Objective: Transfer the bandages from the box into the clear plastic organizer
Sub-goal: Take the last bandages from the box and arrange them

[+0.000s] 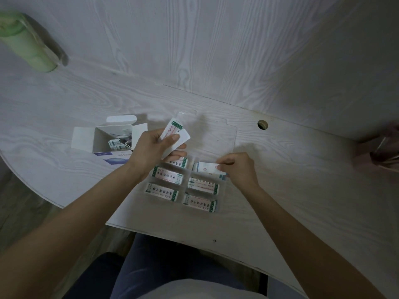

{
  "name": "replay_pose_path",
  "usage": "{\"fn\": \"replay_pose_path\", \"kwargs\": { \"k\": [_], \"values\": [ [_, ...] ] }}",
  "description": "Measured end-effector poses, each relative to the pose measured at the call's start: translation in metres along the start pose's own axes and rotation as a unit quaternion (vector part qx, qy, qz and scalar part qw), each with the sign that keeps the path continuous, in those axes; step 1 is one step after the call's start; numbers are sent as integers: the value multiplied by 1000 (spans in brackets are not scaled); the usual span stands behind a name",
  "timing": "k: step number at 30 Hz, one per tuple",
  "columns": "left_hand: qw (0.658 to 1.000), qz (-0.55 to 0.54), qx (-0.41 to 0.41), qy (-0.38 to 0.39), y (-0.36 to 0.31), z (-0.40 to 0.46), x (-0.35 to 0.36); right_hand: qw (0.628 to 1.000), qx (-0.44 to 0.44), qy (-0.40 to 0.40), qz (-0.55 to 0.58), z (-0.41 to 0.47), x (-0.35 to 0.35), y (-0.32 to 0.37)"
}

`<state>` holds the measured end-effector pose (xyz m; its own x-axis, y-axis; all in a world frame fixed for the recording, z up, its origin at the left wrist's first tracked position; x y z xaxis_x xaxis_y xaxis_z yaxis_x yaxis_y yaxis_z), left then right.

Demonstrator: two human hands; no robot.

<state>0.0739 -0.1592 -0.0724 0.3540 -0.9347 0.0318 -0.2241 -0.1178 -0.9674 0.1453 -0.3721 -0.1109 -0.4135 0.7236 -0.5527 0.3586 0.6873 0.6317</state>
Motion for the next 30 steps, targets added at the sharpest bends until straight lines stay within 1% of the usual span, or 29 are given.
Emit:
{"fn": "replay_pose_path", "kwargs": {
  "k": [2,4,6,9,11,15,17,19,21,25,28,30],
  "values": [
    [1000,2,-4,2,3,-1,1,998,-36,-17,-58,-4,5,7],
    [1000,2,-5,5,6,-3,2,985,-56,-40,-156,-8,13,11],
    [1000,3,-4,7,7,-6,3,959,-74,-81,-262,-11,18,15],
    [1000,0,-1,8,7,-7,2,915,-112,-128,-366,-13,26,22],
    [1000,0,-3,5,7,-8,-1,891,-122,-130,-417,-12,32,23],
    [1000,2,-4,4,8,-9,-3,842,-158,-93,-508,-17,47,28],
    [1000,5,-4,4,8,-10,-3,830,-168,-83,-525,-19,50,30],
    [1000,8,-4,8,7,-10,-2,827,-170,-85,-529,-18,48,32],
    [1000,10,-4,13,6,-11,-1,833,-179,-85,-516,-18,45,35],
    [1000,5,-1,24,3,-10,5,874,-196,-101,-433,-25,24,44],
    [1000,3,0,28,2,-9,10,918,-147,-90,-356,-21,-1,41],
    [999,1,1,32,1,-9,16,924,-108,-72,-359,-14,-10,32]
  ]
}}
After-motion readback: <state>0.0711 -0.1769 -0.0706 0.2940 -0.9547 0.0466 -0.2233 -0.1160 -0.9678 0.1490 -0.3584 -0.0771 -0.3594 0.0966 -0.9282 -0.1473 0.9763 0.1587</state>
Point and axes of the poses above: each hand's wrist, its own z-axis towards the middle knuckle, its own x-axis out of the palm, y = z × x, the point moved 10 cm from there along z, towards the middle knuckle, and after that the axes turned 14 degrees about x, right-handed, at the moved point
